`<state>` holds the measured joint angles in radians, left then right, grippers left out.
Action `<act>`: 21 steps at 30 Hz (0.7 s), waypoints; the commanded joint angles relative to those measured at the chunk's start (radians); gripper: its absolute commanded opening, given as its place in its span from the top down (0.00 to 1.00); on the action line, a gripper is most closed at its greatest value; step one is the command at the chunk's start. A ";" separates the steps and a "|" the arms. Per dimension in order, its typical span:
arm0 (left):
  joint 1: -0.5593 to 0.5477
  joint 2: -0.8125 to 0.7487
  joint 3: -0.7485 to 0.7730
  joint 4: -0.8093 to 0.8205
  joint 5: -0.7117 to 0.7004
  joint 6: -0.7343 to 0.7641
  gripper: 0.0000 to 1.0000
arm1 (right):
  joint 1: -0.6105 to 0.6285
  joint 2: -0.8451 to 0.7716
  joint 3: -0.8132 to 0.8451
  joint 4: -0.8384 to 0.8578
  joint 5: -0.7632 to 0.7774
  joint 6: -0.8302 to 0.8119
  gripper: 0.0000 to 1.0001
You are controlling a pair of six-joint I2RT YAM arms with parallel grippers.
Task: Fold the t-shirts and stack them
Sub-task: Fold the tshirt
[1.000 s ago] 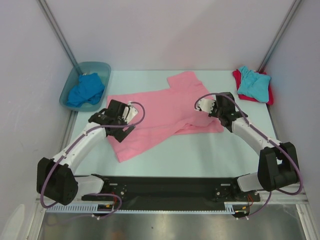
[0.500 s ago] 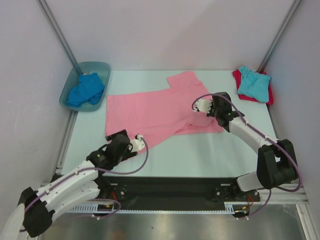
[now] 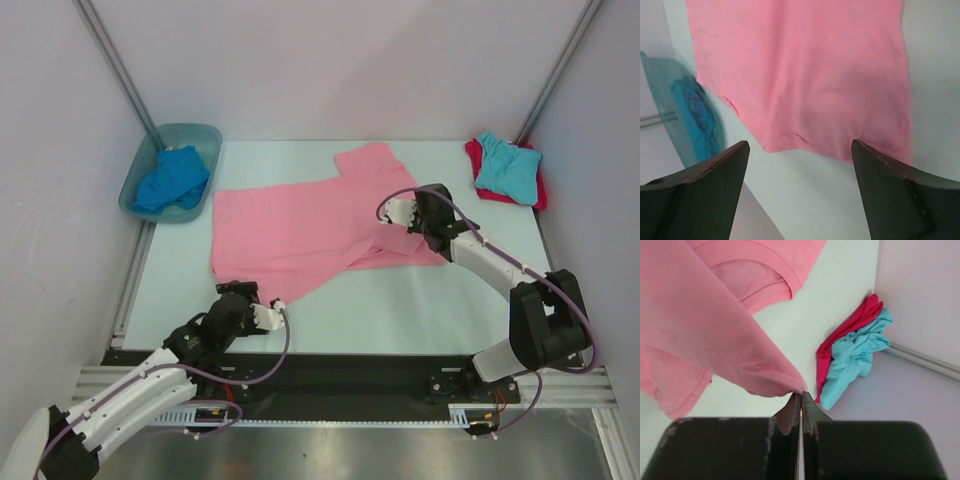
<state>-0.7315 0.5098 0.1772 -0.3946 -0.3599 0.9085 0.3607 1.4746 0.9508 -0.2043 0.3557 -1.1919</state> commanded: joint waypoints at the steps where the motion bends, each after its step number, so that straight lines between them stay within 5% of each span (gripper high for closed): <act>1: -0.006 -0.027 0.067 -0.026 0.113 0.049 0.11 | 0.009 0.012 0.045 0.020 0.029 0.009 1.00; 8: -0.005 0.068 0.351 -0.211 0.301 -0.040 0.11 | 0.015 0.021 0.042 0.037 0.029 0.003 1.00; 11: -0.005 0.081 0.425 -0.408 0.404 0.010 0.10 | 0.014 0.026 0.048 0.052 0.029 -0.009 1.00; 16: -0.006 0.067 0.461 -0.666 0.538 0.186 0.09 | 0.014 0.027 0.052 0.051 0.026 -0.005 1.00; 21: -0.006 0.064 0.433 -0.714 0.544 0.207 0.12 | 0.017 0.018 0.048 0.048 0.029 0.014 1.00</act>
<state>-0.7330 0.5785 0.6132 -1.0088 0.1112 1.0546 0.3706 1.4982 0.9600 -0.1860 0.3695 -1.1885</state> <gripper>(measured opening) 0.884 0.010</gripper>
